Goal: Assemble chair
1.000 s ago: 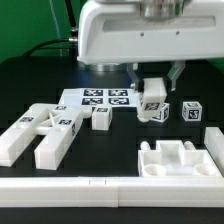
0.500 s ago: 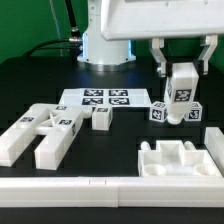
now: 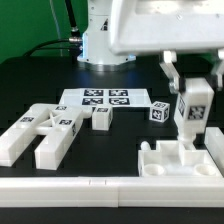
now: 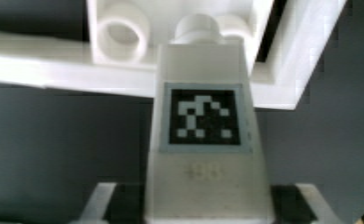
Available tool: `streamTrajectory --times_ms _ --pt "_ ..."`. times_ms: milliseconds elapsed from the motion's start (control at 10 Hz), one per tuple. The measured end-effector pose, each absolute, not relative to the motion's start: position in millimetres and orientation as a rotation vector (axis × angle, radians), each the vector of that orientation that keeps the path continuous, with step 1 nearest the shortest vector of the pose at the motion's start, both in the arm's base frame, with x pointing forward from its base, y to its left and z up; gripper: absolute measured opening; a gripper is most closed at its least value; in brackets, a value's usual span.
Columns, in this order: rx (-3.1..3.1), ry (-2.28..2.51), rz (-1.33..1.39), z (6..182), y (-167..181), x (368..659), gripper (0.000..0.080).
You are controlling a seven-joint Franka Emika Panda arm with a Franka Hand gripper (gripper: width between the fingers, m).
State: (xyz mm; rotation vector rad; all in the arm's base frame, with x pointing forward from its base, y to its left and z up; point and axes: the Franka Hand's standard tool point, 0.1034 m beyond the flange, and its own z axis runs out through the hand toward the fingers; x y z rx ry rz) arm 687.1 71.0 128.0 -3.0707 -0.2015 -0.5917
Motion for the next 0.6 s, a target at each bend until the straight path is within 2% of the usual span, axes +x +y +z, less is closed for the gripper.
streamTrajectory --times_ms 100,600 --pt "-3.067 -0.204 -0.598 126.9 69.4 694.5 0.0291" --pt "-3.056 -0.198 -0.658 125.2 70.7 693.1 0.0291"
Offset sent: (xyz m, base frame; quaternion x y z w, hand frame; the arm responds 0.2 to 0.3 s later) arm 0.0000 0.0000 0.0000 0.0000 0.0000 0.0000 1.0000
